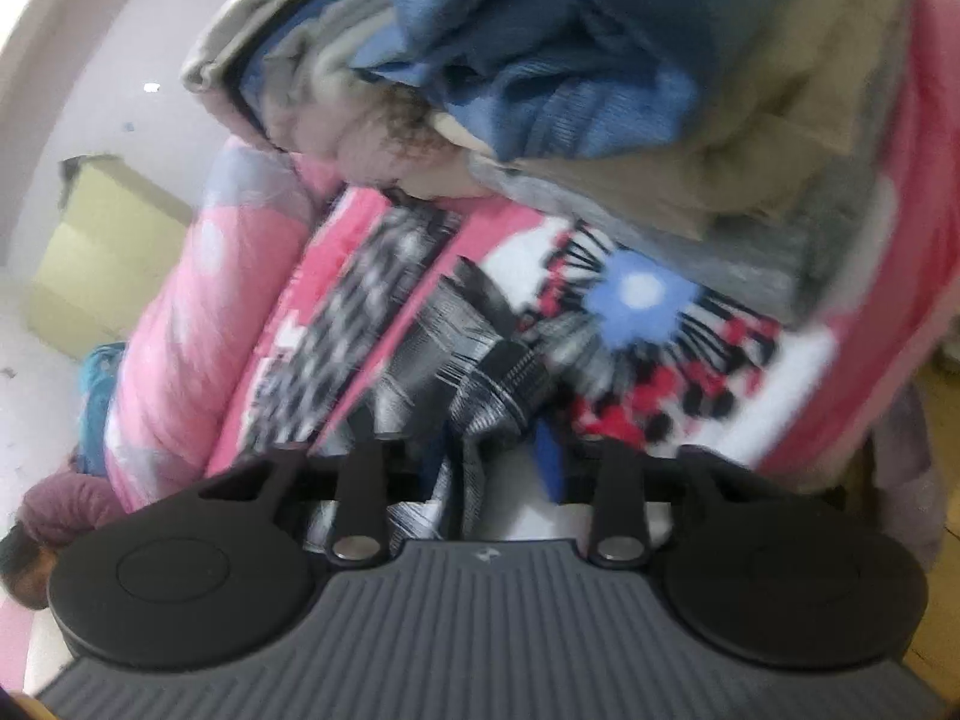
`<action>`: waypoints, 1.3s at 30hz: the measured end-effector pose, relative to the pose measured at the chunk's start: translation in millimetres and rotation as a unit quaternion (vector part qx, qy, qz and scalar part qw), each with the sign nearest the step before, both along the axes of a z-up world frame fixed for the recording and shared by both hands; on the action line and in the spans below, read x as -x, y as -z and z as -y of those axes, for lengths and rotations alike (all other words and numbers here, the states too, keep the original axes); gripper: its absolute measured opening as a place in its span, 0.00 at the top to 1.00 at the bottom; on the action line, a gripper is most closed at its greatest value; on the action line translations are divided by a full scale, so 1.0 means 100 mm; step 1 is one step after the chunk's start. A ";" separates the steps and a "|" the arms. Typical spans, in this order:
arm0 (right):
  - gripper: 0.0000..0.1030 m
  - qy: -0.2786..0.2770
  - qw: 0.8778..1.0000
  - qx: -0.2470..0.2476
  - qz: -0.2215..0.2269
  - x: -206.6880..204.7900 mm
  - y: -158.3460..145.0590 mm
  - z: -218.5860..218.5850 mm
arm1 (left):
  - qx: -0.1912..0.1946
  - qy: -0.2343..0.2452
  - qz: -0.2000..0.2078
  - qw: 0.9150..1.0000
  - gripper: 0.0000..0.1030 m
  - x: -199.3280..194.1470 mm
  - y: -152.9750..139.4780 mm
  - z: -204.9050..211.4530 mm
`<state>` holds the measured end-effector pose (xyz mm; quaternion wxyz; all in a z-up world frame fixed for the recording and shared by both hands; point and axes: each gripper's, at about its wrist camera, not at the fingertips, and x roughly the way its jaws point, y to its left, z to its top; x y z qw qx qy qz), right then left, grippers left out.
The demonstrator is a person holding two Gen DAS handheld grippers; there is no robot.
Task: Fold clothes
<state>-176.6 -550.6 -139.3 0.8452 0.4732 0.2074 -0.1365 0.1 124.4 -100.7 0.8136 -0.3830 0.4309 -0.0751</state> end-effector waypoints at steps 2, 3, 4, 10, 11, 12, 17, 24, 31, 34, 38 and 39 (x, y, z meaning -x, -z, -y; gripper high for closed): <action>0.96 -0.012 1.000 0.014 0.011 -0.17 -0.11 0.03 | 0.008 -0.006 0.005 1.000 0.96 -0.06 -0.05 0.02; 0.96 -0.016 0.999 0.024 0.020 -0.29 -0.22 0.05 | 0.016 -0.009 0.012 1.000 0.96 -0.09 -0.10 0.02; 0.96 -0.024 0.998 0.035 0.036 -0.44 -0.37 0.07 | 0.027 -0.012 0.022 0.999 0.97 -0.14 -0.17 0.01; 0.96 -0.057 0.978 0.114 0.167 -0.92 -1.60 0.05 | 0.051 -0.017 0.107 0.993 0.97 -0.14 -0.69 -0.03; 0.96 -0.055 0.973 0.128 0.184 -0.85 -1.73 0.03 | 0.051 -0.014 0.115 0.992 0.97 -0.10 -0.74 -0.04; 0.96 -0.052 0.971 0.134 0.189 -0.75 -1.76 0.01 | 0.050 -0.009 0.115 0.992 0.96 -0.05 -0.74 -0.05; 0.96 -0.028 0.981 0.136 0.138 -0.24 -1.34 -0.06 | 0.042 0.008 0.068 0.997 0.96 0.08 -0.44 -0.10; 0.90 0.028 0.996 0.071 -0.054 0.20 -0.07 -0.07 | 0.041 0.018 0.005 0.999 0.94 0.14 0.01 -0.12; 0.79 0.002 0.971 0.238 -0.027 0.11 -0.62 -0.44 | 0.027 0.034 0.025 0.999 0.83 0.16 -0.06 -0.11; 0.76 -0.077 0.956 0.282 -0.013 -0.16 -0.71 -0.65 | 0.028 0.033 0.026 0.999 0.80 0.20 -0.06 -0.09; 0.75 -0.186 0.927 0.326 -0.021 -0.53 -0.63 -1.08 | 0.027 0.030 0.028 0.999 0.79 0.23 -0.08 -0.10; 0.75 -0.206 0.920 0.333 -0.027 -0.59 -0.60 -1.13 | 0.028 0.032 0.028 0.999 0.78 0.23 -0.08 -0.11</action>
